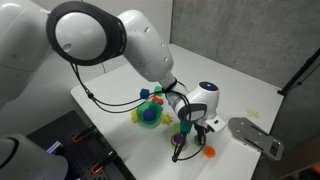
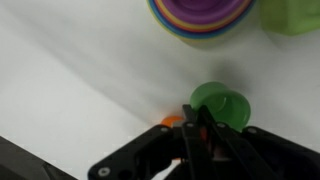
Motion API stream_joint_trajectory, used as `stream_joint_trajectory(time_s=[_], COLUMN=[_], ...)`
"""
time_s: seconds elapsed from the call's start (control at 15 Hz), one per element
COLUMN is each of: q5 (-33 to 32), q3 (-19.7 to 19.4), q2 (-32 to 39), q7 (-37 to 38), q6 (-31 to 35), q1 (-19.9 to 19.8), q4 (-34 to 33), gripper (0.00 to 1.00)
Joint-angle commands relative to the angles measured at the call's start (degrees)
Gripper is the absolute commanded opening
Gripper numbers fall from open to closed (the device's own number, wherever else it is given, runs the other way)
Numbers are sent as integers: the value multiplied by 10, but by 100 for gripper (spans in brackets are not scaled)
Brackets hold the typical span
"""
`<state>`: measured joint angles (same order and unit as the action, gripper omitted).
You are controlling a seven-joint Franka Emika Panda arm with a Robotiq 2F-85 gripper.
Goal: Put the small green bowl inside the purple bowl
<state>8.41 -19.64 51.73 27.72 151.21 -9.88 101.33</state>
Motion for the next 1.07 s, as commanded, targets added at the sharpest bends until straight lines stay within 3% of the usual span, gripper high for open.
stream_joint_trajectory(time_s=[0.0, 0.6, 1.0], q5=[2, -1, -10], q3=[-14, -7, -6], q2=[-55, -192, -227], q7=[3, -19, -19], q6=[-9, 13, 39], q1=[10, 14, 26], q4=[46, 195, 260], gripper=[4, 4, 4])
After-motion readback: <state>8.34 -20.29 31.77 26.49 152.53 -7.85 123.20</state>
